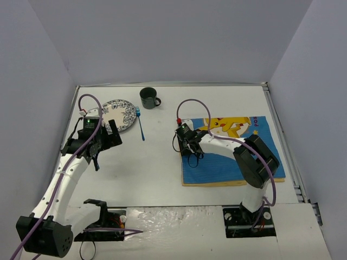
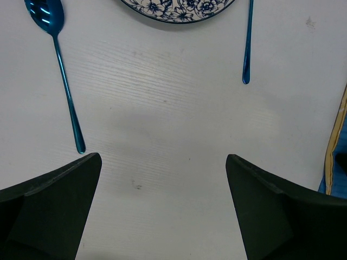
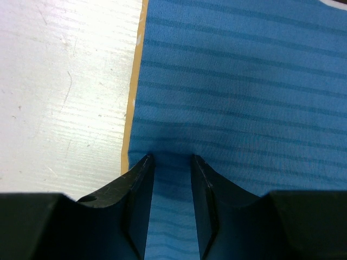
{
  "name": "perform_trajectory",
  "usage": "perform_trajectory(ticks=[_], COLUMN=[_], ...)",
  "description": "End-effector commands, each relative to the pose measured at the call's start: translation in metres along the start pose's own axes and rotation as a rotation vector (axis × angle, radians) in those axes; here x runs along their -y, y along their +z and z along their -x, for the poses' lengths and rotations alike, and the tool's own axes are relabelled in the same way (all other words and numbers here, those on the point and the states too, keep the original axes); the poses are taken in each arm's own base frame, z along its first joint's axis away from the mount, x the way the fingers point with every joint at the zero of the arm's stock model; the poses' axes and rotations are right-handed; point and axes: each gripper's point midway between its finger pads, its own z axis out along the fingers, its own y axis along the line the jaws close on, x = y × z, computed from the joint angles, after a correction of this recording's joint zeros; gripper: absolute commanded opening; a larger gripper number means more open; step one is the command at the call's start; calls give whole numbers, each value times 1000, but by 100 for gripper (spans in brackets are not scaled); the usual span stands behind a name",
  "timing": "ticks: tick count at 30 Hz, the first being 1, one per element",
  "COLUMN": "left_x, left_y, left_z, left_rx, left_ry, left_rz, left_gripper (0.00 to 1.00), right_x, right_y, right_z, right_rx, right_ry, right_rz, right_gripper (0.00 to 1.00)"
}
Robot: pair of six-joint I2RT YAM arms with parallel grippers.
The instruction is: Set the dinner table for one person
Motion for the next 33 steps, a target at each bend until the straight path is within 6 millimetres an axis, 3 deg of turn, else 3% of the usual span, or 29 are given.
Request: perform_trajectory(ticks=[1,8,11,13,16,19,24,31,33], left_x=[5,4,5,8,10,12,8,-10,-15], left_y=[-1,1,2,6,11,21,37,63,73], left_z=[13,12,12,12,14,18,31,44,45], left_rx=[41,37,35,35,47,75,149,253,286], left_ry=[-5,-19,-31,-65,-126,-225,-376,-552,-583], left_rz=[-35,-37,-43,-46,-46,-54,-58,-36,-31], left_gripper=[97,97,97,97,97,97,97,97,97], right_x=[-3,-8,-9,-4,6,22,58,98,104], right_y=[1,-12,-33,-67,-101,-146,-191,-226,-236], right_z=[18,35,51,74,95,117,127,120,114], right_rx=[51,95,152,240,331,446,566,683,719], right_ry=[19,32,47,59,79,132,217,302,314], right_rz=[-22,-3,21,30,41,62,69,-1,1], right_gripper=[30,30,30,33,37,49,77,99,100])
